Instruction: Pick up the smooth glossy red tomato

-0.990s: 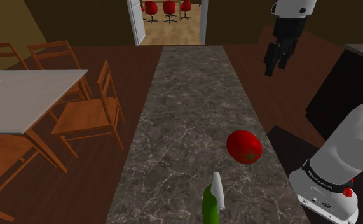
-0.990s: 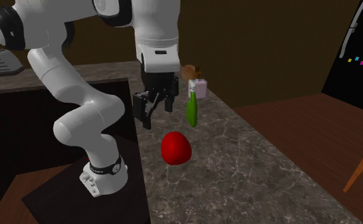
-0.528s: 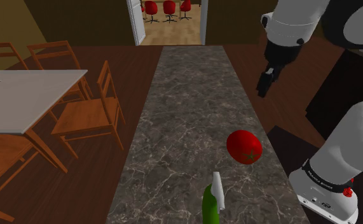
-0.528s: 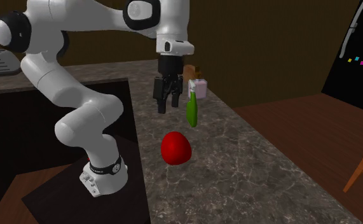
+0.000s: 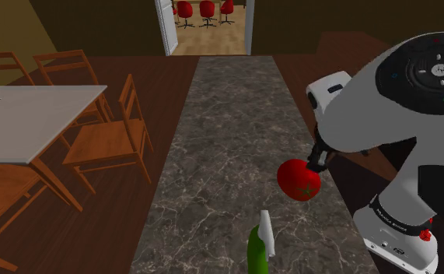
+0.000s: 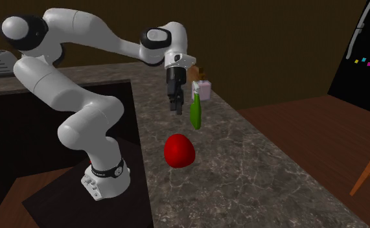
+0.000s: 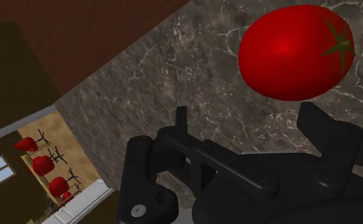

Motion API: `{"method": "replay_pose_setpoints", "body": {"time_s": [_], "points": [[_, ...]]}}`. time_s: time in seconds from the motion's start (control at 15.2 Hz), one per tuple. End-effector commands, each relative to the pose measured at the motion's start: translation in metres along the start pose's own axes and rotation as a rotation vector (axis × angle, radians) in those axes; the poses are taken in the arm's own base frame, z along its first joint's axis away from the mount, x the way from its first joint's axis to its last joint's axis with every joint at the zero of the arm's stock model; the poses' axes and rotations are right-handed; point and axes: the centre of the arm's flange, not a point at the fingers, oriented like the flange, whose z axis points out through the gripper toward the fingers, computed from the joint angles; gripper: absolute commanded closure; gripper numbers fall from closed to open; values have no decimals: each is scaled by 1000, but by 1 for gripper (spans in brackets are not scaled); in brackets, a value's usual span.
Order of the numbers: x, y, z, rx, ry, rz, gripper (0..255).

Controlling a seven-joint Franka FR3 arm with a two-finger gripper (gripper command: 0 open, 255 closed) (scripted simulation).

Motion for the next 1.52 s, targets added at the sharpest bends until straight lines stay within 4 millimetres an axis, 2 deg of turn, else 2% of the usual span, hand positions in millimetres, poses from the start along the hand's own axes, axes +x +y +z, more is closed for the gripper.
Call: {"method": "replay_pose_setpoints", "body": {"time_s": [0.0, 0.2, 0.46, 0.99, 1.12, 1.19, 1.45], "points": [[-15, -38, 5, -99, 52, -47, 0], [-38, -96, 20, -242, 123, -117, 0], [-73, -165, 54, -433, 218, -210, 0], [-80, -193, 88, -444, 223, -215, 0], [-80, -193, 88, -444, 223, -215, 0], [-80, -193, 87, -444, 223, -215, 255], [-80, -193, 87, -444, 223, -215, 255]]}}
